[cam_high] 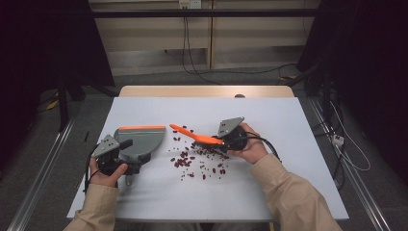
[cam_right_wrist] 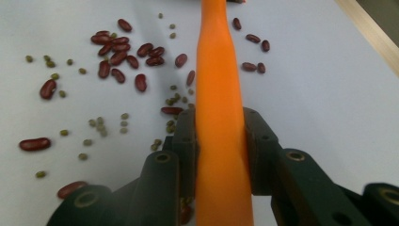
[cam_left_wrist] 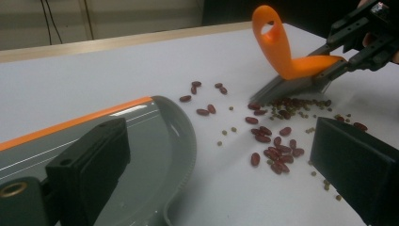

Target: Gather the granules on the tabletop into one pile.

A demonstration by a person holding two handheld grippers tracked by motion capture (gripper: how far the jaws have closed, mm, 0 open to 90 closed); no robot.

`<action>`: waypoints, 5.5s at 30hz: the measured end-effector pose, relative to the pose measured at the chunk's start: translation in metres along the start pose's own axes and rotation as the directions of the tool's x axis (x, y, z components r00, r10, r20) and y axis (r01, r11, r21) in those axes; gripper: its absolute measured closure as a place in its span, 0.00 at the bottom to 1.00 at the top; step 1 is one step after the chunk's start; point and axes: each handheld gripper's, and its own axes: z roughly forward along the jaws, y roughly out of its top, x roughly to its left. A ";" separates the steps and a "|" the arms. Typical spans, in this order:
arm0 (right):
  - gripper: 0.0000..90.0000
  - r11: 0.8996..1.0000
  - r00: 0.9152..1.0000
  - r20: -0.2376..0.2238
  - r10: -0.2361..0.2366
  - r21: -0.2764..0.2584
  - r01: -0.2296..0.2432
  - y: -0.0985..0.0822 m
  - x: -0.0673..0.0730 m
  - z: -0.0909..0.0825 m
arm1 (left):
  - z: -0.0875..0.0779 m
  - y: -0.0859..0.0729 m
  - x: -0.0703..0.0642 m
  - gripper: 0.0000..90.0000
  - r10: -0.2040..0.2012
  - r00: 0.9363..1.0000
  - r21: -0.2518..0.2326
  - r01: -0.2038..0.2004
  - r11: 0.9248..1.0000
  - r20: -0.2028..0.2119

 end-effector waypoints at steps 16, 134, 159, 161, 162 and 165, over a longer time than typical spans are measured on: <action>0.79 0.994 0.997 0.046 0.065 -0.090 -0.061 0.001 0.004 -0.014 | 0.001 0.000 -0.001 0.06 -0.003 1.000 -0.002 0.003 1.000 0.004; 0.79 0.997 0.999 -0.009 -0.039 -0.071 0.038 0.066 -0.028 0.088 | -0.012 -0.009 0.007 0.06 -0.020 0.999 0.013 0.020 1.000 -0.032; 0.79 0.987 0.981 -0.152 -0.122 -0.124 0.103 0.036 0.006 0.033 | -0.011 -0.011 0.006 0.06 -0.009 1.000 0.022 0.010 1.000 -0.020; 0.79 0.986 0.988 -0.125 -0.095 -0.148 0.076 0.038 0.001 0.032 | -0.011 -0.011 0.004 0.06 -0.007 1.000 0.021 0.007 1.000 -0.012; 0.79 0.985 0.990 -0.115 -0.082 -0.162 0.063 0.039 -0.002 0.032 | -0.010 -0.011 0.004 0.06 -0.007 1.000 0.019 0.008 1.000 -0.009; 0.79 0.985 0.992 -0.090 -0.084 -0.159 0.069 0.048 -0.007 0.038 | -0.009 -0.010 0.004 0.06 0.003 1.000 0.018 -0.003 1.000 0.001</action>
